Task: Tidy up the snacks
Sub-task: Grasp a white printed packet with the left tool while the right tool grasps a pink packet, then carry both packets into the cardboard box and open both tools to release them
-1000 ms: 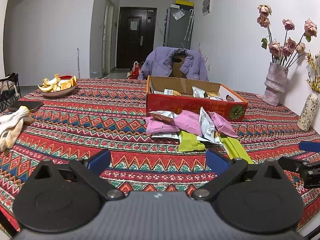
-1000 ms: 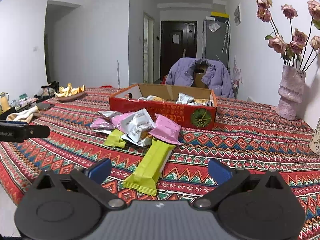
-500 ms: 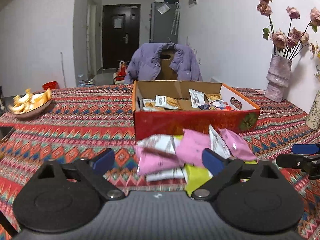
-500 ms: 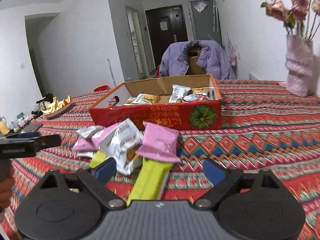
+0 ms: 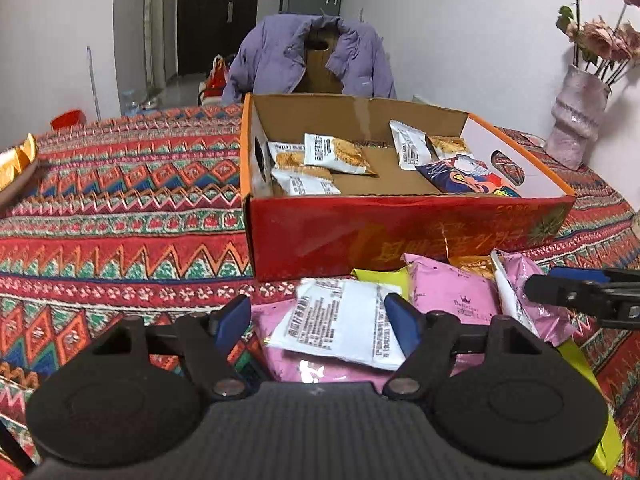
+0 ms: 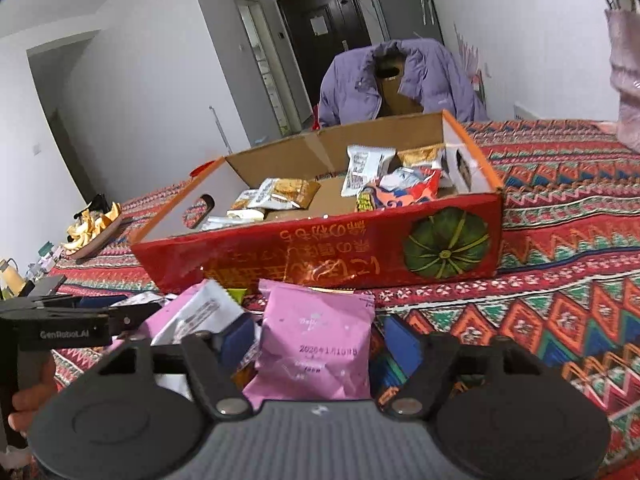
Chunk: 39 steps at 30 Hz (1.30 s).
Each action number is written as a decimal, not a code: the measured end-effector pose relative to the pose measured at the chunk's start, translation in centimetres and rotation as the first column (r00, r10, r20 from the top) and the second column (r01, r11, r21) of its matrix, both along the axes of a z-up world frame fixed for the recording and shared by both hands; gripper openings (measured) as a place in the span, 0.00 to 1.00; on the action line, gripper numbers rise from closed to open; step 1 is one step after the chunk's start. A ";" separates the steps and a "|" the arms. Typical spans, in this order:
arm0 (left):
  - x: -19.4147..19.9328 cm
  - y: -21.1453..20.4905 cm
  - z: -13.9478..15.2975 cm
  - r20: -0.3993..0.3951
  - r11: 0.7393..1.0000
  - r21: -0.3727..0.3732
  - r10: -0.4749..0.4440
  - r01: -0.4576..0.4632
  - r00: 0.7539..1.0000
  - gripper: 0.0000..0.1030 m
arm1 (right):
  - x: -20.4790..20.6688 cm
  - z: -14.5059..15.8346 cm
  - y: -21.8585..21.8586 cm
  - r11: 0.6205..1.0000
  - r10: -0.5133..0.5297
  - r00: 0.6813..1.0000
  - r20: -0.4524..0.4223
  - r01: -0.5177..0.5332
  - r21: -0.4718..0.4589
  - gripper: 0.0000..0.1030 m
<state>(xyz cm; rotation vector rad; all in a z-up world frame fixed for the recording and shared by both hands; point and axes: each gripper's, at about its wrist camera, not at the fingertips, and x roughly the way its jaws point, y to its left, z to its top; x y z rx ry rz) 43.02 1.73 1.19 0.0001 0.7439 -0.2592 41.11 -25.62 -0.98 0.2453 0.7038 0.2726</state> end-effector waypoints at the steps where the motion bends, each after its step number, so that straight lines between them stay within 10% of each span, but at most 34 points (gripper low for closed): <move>1: 0.0 0.0 0.0 0.005 1.000 0.000 0.004 -0.004 1.000 0.68 | 0.3 -0.2 0.1 1.000 0.003 1.000 -0.005 -0.003 0.001 0.65; 2: -0.1 -0.1 0.0 0.023 1.000 0.004 0.004 -0.005 1.000 0.56 | 0.6 -0.4 0.3 1.000 0.008 1.000 -0.013 -0.008 -0.004 0.65; 11: -1.5 0.0 1.3 0.055 0.999 -0.004 0.048 -0.048 0.997 0.48 | 0.4 -0.7 0.7 1.000 0.008 1.000 -0.026 -0.009 -0.024 0.59; 39: -21.3 1.4 9.3 0.295 0.986 -0.146 0.127 -0.086 0.947 0.47 | -18.2 8.1 0.1 0.993 0.026 0.977 0.212 0.000 -0.121 0.59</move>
